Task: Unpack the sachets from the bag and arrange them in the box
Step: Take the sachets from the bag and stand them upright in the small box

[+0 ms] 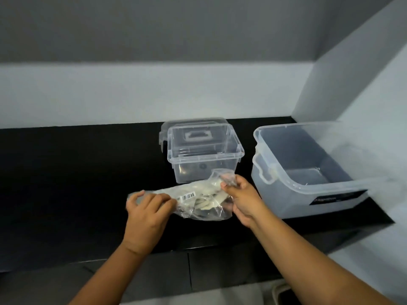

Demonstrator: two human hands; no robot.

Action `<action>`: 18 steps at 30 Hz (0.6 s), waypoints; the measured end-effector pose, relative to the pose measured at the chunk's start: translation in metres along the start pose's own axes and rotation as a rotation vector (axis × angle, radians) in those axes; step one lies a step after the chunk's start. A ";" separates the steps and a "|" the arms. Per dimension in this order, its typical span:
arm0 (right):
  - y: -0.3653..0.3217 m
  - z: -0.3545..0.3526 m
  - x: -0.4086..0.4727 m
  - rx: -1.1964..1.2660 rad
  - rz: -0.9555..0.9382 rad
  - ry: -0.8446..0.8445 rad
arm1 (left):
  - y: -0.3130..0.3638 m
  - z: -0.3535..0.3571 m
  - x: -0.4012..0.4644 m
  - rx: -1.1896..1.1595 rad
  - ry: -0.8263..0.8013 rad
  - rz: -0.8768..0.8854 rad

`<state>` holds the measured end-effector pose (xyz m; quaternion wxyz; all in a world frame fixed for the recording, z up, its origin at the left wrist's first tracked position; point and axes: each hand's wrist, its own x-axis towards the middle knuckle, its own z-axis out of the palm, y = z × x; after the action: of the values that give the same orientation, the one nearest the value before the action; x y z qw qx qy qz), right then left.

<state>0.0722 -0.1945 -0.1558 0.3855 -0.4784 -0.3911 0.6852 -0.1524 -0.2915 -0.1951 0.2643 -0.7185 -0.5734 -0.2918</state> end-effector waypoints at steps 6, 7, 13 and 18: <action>0.032 -0.025 0.010 -0.079 -0.024 0.039 | 0.010 0.033 -0.030 -0.051 -0.272 0.027; 0.034 -0.029 0.012 -0.065 -0.021 0.030 | 0.010 0.036 -0.031 -0.066 -0.336 0.021; 0.034 -0.035 0.004 -0.647 -0.281 0.171 | 0.017 0.044 -0.033 -0.095 -0.528 0.028; 0.045 -0.030 -0.009 -1.443 -0.781 0.152 | 0.025 0.047 -0.019 -0.088 -0.640 -0.013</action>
<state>0.0968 -0.2159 -0.2005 0.2192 -0.4830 -0.8464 0.0475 -0.1255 -0.2757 -0.2422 0.0373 -0.7807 -0.6190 -0.0775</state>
